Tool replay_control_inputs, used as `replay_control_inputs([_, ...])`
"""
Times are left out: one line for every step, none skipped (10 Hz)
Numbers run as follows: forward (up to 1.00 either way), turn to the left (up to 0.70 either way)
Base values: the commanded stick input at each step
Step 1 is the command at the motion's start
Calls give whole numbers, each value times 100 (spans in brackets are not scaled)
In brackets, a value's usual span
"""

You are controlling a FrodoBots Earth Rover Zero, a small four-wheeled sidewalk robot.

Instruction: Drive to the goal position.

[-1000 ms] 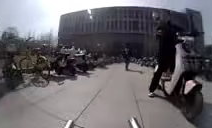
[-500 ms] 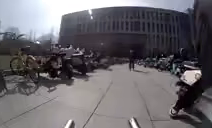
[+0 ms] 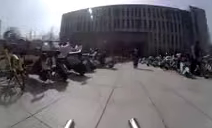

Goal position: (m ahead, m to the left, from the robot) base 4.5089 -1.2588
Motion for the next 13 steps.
replay_control_inputs([100,-27])
replay_control_inputs([100,-27])
replay_control_inputs([100,-27])
replay_control_inputs([100,-27])
replay_control_inputs([100,-27])
replay_control_inputs([100,-27])
replay_control_inputs([100,-27])
replay_control_inputs([46,-37])
replay_control_inputs([0,-45])
replay_control_inputs([0,-45])
replay_control_inputs([0,-12])
replay_control_inputs([0,0])
replay_control_inputs([0,-36])
